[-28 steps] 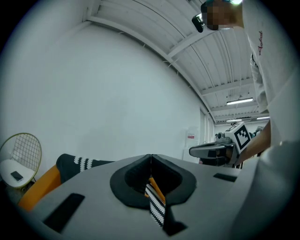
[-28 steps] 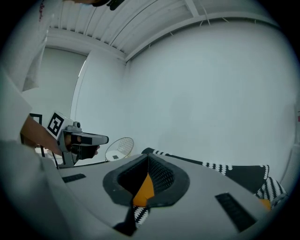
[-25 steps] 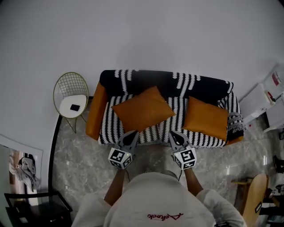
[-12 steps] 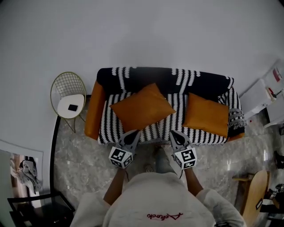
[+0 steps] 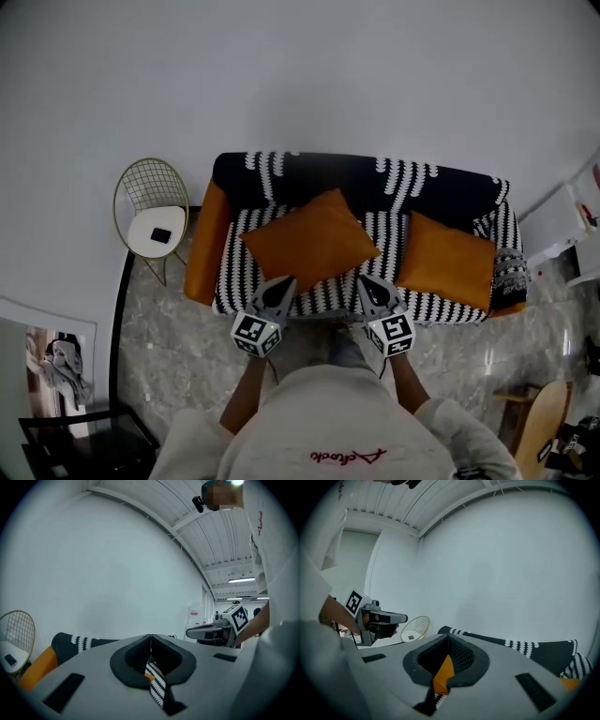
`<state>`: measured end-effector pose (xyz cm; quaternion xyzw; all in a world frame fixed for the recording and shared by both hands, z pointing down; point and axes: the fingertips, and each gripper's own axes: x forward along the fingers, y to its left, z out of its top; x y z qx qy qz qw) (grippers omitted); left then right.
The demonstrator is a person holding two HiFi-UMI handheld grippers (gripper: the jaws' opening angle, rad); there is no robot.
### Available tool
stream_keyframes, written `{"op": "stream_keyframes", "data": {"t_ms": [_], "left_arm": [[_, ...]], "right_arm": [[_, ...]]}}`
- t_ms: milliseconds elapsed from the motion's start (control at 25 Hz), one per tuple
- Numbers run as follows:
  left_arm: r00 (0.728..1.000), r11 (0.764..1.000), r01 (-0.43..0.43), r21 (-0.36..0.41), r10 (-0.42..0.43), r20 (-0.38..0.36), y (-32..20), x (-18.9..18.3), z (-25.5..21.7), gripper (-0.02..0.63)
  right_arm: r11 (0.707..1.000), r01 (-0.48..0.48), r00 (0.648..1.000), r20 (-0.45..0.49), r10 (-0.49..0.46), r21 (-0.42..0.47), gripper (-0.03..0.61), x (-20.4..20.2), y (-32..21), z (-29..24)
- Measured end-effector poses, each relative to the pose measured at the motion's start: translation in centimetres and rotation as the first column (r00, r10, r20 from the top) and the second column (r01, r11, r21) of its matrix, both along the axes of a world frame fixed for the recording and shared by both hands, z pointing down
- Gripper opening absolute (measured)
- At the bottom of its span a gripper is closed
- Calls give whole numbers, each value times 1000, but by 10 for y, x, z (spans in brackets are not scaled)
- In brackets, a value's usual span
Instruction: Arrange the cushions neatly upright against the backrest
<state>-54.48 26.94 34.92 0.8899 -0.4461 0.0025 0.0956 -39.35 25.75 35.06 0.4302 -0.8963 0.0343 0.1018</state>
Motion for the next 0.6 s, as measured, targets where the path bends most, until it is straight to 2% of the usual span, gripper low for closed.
{"op": "stream_keyframes", "data": {"t_ms": [280, 600], "left_arm": [[1000, 1000, 29, 9, -29, 5, -67, 3, -11, 29], [999, 999, 51, 5, -51, 3, -135, 24, -17, 29]], "right_arm": [[1000, 24, 1000, 7, -24, 6, 28, 4, -70, -8], [999, 47, 999, 27, -47, 8, 28, 20, -145, -16]]}}
